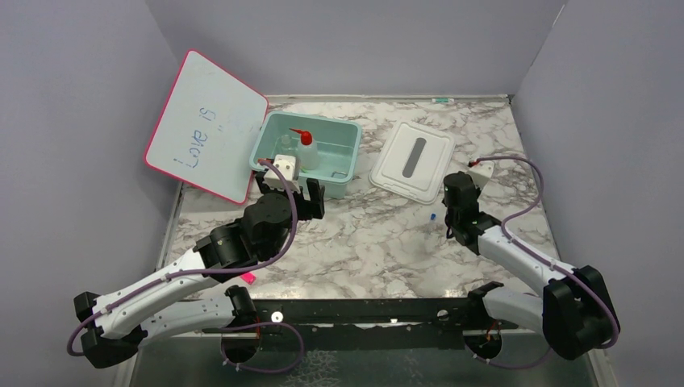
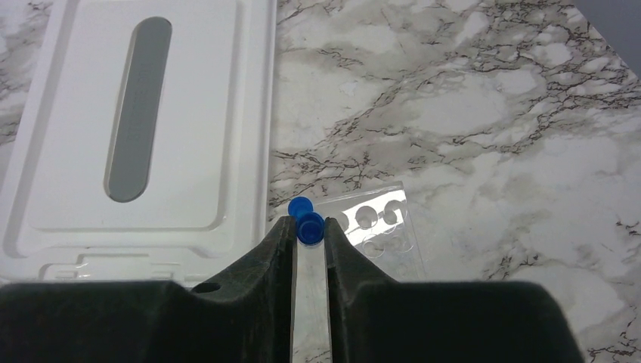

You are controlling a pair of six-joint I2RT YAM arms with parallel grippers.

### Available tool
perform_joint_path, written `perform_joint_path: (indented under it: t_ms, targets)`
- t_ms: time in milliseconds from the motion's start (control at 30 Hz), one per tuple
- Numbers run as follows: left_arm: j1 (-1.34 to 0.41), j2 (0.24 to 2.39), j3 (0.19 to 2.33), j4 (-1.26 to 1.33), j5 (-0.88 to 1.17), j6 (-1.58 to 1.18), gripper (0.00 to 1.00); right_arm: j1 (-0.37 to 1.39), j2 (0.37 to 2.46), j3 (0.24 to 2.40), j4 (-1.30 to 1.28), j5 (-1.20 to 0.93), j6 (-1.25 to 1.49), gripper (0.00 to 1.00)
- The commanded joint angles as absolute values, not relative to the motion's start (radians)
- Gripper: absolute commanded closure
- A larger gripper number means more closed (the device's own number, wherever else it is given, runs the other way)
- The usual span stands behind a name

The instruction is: Organize the chemistry lab equipment

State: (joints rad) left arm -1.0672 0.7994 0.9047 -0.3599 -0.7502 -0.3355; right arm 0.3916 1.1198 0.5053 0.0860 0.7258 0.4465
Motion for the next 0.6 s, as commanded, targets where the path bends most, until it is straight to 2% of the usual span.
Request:
perform_joint_path:
  t_ms: [0, 233, 567]
  targets:
    - [-1.068, 0.799, 0.900, -0.336, -0.775, -0.335, 0.22, 0.390, 1.136, 0.498, 0.125, 0.700, 0.425, 0.77]
    - [-1.068, 0.795, 0.891, -0.325, -0.772, -0.328, 0.22, 0.391, 1.075, 0.498, 0.109, 0.645, 0.428, 0.66]
    - [-1.067, 0.793, 0.892, -0.325, -0.769, -0.330, 0.22, 0.390, 1.037, 0.581, -0.062, 0.666, 0.497, 0.64]
